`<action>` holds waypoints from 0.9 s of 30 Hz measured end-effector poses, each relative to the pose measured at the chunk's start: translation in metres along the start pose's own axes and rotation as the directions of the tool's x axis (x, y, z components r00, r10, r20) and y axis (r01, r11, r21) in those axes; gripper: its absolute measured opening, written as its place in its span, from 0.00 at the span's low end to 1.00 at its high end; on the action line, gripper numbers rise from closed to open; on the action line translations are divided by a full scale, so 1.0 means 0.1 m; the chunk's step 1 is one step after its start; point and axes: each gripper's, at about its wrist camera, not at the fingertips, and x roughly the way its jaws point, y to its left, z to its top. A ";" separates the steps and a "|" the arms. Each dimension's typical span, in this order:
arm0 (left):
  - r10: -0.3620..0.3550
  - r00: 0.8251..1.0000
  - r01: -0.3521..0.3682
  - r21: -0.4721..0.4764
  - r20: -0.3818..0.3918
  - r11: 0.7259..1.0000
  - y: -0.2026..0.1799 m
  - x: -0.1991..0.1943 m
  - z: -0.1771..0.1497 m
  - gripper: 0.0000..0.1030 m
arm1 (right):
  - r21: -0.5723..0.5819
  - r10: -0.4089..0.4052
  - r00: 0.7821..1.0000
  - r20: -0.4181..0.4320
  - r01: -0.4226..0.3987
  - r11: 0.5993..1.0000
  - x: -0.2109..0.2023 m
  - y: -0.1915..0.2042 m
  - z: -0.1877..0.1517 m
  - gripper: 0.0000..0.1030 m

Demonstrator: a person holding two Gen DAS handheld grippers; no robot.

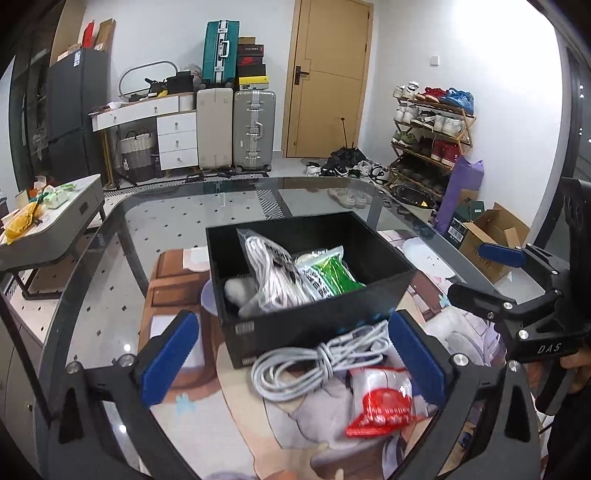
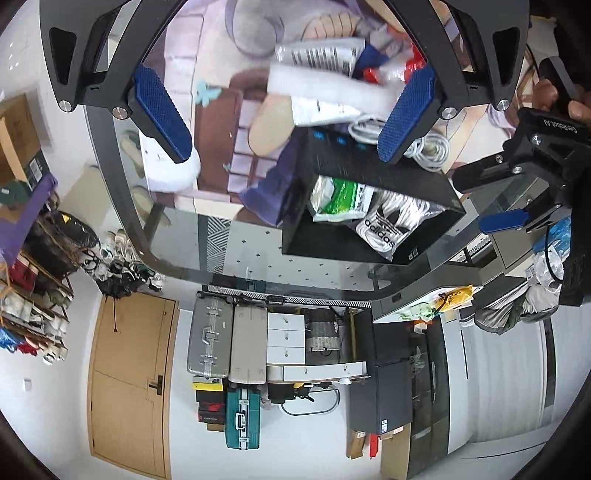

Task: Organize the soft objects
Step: 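Grasp the white foam tube with the right tool while the left tool approaches the red packet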

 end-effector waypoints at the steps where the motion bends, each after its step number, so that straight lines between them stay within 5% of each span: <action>1: 0.004 1.000 -0.004 -0.004 -0.002 1.000 0.00 -0.02 -0.02 1.00 | 0.006 0.009 1.000 -0.002 -0.009 1.000 -0.01 -0.01 -0.02 0.99; 27: 0.035 0.995 -0.040 -0.044 -0.095 0.998 -0.06 0.10 -0.48 1.00 | 0.022 0.135 0.982 -0.135 -0.133 0.991 0.26 0.16 -0.27 0.99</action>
